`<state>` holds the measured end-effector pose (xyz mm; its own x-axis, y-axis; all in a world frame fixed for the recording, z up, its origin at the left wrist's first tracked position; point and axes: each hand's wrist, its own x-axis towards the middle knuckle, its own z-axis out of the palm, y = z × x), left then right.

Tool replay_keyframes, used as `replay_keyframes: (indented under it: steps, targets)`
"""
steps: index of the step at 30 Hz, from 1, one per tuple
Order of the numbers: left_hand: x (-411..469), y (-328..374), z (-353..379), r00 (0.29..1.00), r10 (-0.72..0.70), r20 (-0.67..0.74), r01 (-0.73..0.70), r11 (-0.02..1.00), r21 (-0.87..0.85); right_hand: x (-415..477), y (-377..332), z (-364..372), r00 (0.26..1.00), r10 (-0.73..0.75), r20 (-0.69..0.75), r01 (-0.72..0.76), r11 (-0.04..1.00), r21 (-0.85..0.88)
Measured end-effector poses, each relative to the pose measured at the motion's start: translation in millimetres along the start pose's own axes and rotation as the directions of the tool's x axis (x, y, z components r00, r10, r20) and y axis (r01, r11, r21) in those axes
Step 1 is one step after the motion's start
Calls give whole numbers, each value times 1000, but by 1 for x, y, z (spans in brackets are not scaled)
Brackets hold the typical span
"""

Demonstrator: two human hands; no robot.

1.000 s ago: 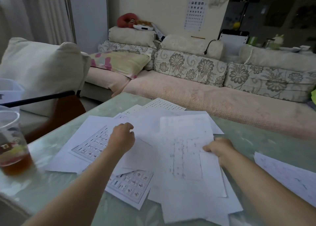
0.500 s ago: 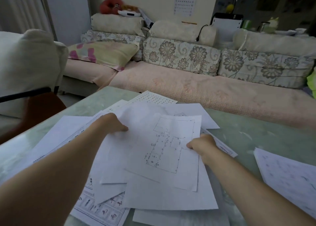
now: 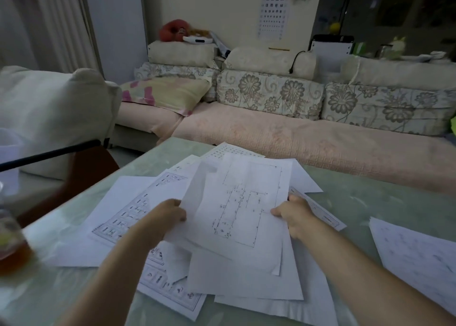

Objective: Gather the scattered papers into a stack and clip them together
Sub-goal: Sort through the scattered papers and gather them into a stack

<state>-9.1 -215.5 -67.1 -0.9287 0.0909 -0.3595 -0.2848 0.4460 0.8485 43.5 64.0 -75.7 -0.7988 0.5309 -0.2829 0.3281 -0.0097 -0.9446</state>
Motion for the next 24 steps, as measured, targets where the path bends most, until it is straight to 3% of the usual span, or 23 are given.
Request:
replay_keyframes:
  steps: [3,5,7,10,13,15,19,24]
  targets:
    - [-22,-13,-2,992,-75,98,86,989,-119,-8,7,20,1000,8,-5,-8,997,-72]
    - [-26,-19,-2,993,-13,120,6,998,58,-12,14,34,1000,-7,11,9,989,-148]
    - [-23,-21,1,997,76,17,-78,977,201,-14,14,49,999,-41,-24,33,964,-262]
    - [-20,-19,1,977,185,-109,-141,934,328,-16,4,63,986,-38,-161,-60,826,-560]
    - [-14,-18,-2,975,171,-144,-73,853,517,-8,-3,70,981,72,-178,-156,838,-522]
    - [-11,-12,-5,984,96,-147,-27,911,410,4,-1,71,982,107,-157,-168,874,-457]
    - [-4,-5,-11,997,33,-70,-36,998,-54,12,0,74,991,86,-106,-124,889,-441]
    - [5,-8,-16,996,-75,-46,71,994,-84,1,7,69,995,-86,-58,25,742,-670]
